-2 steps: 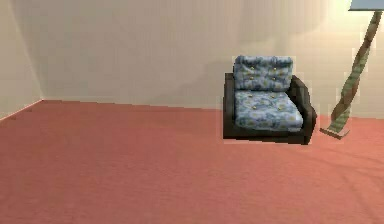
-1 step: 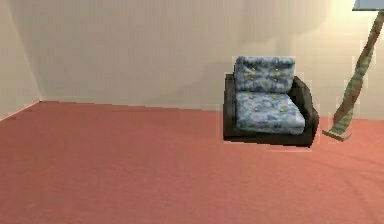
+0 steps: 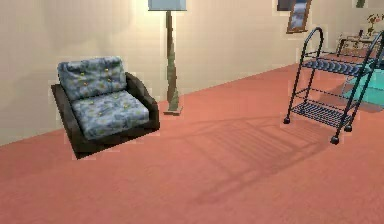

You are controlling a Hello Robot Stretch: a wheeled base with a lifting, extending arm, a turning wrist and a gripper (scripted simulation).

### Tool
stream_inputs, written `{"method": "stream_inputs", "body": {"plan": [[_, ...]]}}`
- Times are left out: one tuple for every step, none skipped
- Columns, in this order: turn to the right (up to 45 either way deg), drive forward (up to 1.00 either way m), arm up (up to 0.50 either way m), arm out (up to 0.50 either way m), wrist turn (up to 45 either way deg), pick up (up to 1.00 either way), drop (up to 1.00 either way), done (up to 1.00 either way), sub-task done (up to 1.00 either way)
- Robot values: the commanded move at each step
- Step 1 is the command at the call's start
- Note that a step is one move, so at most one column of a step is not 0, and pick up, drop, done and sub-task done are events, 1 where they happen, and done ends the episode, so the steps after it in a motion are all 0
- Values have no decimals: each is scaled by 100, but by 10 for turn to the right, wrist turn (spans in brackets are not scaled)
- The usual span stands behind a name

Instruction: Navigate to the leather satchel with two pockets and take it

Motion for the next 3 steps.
{"method": "stream_inputs", "body": {"plan": [[210,0,0,0,0,0,0,0,0],[0,55,0,0,0,0,0,0,0],[300,0,0,0,0,0,0,0,0]]}}
